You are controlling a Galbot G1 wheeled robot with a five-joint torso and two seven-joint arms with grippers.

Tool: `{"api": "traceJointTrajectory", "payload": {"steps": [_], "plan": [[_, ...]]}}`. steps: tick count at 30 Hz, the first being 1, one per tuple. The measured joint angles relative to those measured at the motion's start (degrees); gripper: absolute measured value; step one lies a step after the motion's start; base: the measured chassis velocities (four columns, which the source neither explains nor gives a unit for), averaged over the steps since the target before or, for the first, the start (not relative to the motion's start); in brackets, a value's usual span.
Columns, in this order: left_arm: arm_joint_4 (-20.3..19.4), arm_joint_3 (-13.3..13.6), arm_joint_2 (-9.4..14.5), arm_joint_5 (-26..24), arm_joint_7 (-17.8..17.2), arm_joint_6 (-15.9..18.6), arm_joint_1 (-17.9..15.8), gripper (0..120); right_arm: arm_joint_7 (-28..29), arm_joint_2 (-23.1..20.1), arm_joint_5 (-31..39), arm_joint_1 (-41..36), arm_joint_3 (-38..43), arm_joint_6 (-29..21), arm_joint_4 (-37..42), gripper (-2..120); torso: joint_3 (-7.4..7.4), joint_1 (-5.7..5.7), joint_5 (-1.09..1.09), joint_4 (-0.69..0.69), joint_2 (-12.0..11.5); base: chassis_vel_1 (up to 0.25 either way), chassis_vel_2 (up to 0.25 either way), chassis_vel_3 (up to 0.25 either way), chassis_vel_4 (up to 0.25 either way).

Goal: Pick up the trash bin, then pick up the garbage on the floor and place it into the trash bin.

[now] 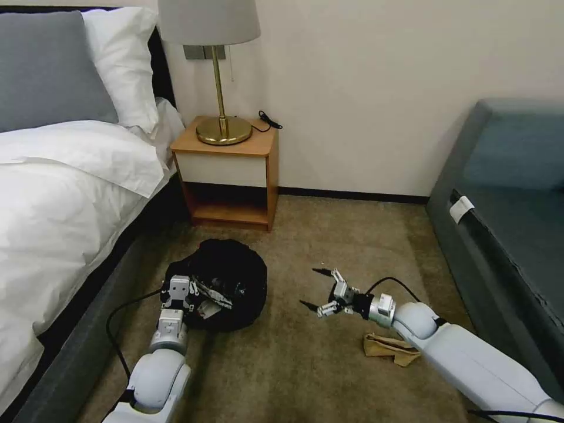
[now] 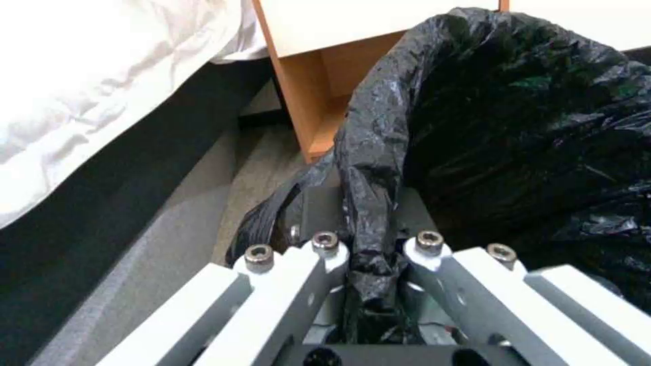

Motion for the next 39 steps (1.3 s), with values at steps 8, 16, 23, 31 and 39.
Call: {"api": "traceJointTrajectory", "payload": {"steps": [8,16,23,31,39], "plan": [[-0.68,-0.51,0.08,0.13,0.02,-0.19,1.48,4,-8.75,-1.08,-5.89,-1.36,2.23,0.39,-4.57,100,0.0,0.0,0.0,0.0,0.0,0.0,0.0,0.0,0.0],[-0.87,-0.15,-0.53,0.72,0.0,-0.2,1.55,4,-12.42,-3.78,-9.31,-2.52,4.09,0.94,-7.06,100,0.0,0.0,0.0,0.0,0.0,0.0,0.0,0.0,0.0],[-0.75,0.13,-0.96,0.64,0.06,-0.3,1.98,4,-14.58,-4.67,-12.51,-3.05,6.37,2.62,-10.41,100,0.0,0.0,0.0,0.01,0.0,0.0,0.0,0.0,0.0],[-1.34,0.43,-1.06,0.66,0.25,-0.18,2.19,4,-14.86,-3.99,-16.07,-3.47,8.83,4.66,-14.72,100,0.0,0.0,0.0,0.01,-0.01,0.0,0.0,0.0,0.0],[-1.47,0.44,-1.29,1.04,0.25,-0.15,2.6,4,-15.23,-2.66,-19.14,-3.23,10.78,6.39,-18.76,100,0.0,0.0,-0.01,0.0,0.0,0.0,0.0,0.0,0.0]]}}
